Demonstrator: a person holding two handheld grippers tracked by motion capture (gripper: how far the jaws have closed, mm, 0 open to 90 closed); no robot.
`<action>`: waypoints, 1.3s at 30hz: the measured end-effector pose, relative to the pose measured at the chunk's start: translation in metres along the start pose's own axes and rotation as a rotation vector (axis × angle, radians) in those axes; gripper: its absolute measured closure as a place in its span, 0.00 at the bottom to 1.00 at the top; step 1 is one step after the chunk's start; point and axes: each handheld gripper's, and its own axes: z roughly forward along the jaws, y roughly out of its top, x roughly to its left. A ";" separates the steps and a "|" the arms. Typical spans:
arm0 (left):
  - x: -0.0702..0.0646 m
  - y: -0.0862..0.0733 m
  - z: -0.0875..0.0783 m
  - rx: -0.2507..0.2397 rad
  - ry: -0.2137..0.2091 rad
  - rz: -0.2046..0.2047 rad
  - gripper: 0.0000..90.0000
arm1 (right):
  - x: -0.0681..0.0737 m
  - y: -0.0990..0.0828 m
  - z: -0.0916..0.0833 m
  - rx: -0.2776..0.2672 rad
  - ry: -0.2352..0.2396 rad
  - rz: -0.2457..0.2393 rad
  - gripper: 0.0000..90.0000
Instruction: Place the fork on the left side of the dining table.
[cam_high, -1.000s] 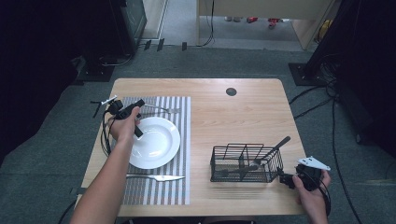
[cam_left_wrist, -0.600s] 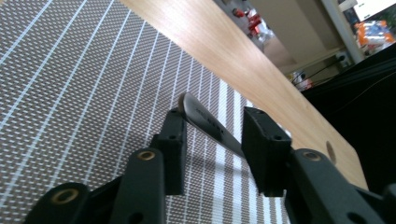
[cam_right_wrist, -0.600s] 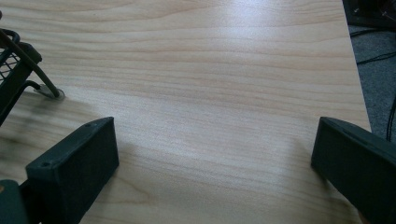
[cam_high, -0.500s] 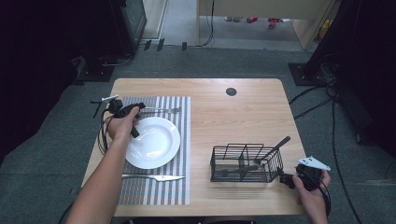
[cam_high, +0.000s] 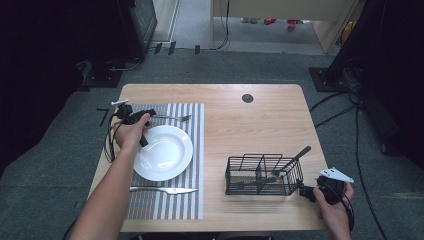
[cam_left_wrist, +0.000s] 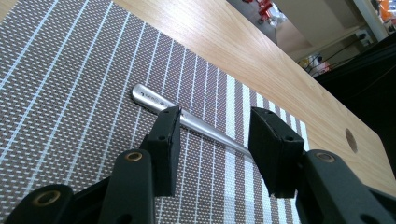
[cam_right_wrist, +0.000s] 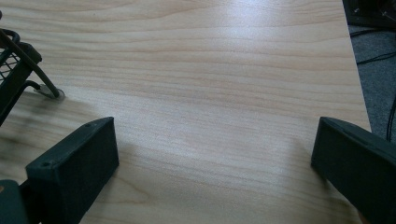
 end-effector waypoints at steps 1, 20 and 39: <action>0.000 0.000 -0.001 -0.008 -0.004 0.003 0.61 | 0.000 0.000 0.000 0.000 0.000 0.000 0.00; -0.018 0.003 -0.061 -0.191 -0.079 0.185 0.38 | 0.000 0.000 0.000 0.000 0.000 0.000 0.00; -0.031 -0.015 -0.134 -0.244 -0.046 0.460 0.35 | 0.000 0.000 0.000 0.001 -0.002 0.001 0.00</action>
